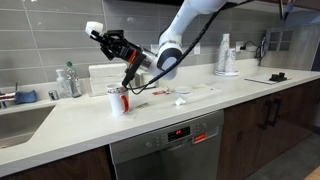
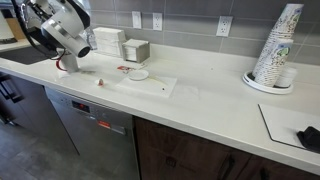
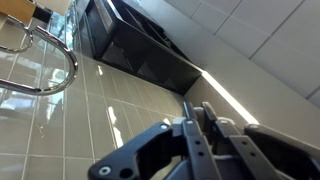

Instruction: Pick up the white tea cup, pour the contents of the white teacup into the paper cup on the left, put the white tea cup back on the kitchen paper

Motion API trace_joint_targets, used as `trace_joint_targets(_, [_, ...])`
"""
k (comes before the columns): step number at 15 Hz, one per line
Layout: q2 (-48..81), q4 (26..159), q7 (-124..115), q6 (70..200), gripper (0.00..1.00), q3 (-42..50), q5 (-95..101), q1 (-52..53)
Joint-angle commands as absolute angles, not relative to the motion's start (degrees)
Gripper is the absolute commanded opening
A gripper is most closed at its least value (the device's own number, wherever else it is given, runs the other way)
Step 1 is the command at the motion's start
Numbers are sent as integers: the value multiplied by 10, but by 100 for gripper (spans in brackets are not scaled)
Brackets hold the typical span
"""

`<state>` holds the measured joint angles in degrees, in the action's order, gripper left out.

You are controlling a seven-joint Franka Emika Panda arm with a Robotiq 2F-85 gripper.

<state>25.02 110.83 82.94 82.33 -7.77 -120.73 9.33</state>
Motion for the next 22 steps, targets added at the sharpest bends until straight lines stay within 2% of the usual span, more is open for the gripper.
trace_joint_targets(1, [228,1110,772,874,3,-55,-1147,108])
trace_joint_targets(13, [69,1083,544,1031,3,-32,-807,88])
trace_joint_targets(22, [39,1051,401,1054,3,-23,-494,49])
